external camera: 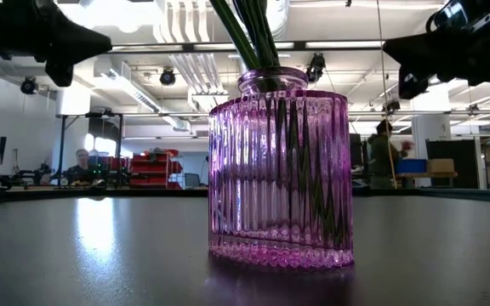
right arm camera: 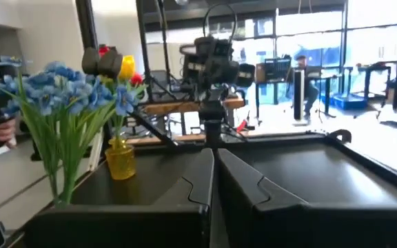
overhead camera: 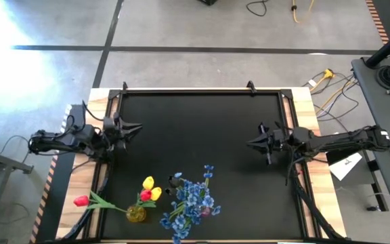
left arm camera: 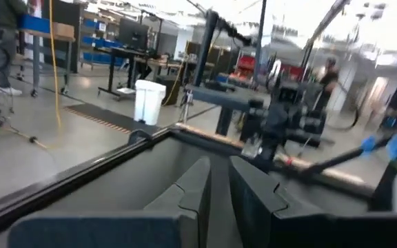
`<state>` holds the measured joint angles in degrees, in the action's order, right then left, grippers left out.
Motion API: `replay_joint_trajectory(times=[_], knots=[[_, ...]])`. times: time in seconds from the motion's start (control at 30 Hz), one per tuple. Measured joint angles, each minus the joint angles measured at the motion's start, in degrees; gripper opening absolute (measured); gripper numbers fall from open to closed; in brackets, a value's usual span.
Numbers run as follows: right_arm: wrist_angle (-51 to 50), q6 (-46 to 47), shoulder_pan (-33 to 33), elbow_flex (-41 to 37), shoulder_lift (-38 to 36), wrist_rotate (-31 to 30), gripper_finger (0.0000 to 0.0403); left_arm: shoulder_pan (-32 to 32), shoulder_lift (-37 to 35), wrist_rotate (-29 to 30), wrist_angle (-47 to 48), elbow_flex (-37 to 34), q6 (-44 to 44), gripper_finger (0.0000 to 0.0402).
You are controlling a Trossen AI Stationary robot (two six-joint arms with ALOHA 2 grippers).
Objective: Sort flowers into vase by color
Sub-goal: Return to Home Position
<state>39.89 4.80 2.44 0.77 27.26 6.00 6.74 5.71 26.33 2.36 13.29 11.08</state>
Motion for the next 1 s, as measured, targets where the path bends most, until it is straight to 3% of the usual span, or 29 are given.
replay_joint_trajectory(times=[0.27, 0.43, 0.67, 1.0], knots=[[-3.14, -6.36, 0.0, -0.06, -3.28, -0.04, 0.0013, 0.07, 0.73, -4.85, 0.27, -3.31, -4.29, 0.0039], [-7.58, -3.59, -0.02, -0.08, -3.17, -0.07, 0.0013, 0.07, -0.54, -5.01, -0.84, -7.89, -4.61, 0.0039], [-10.99, -1.38, -0.02, -0.08, -3.21, -0.09, 0.0013, 0.09, -3.34, -17.08, -5.13, -12.71, -8.62, 0.0039], [-11.5, -1.38, -0.03, -0.1, -3.19, -0.09, 0.0013, 0.0, -1.09, -16.39, -4.33, -12.12, -11.87, 0.0039]])
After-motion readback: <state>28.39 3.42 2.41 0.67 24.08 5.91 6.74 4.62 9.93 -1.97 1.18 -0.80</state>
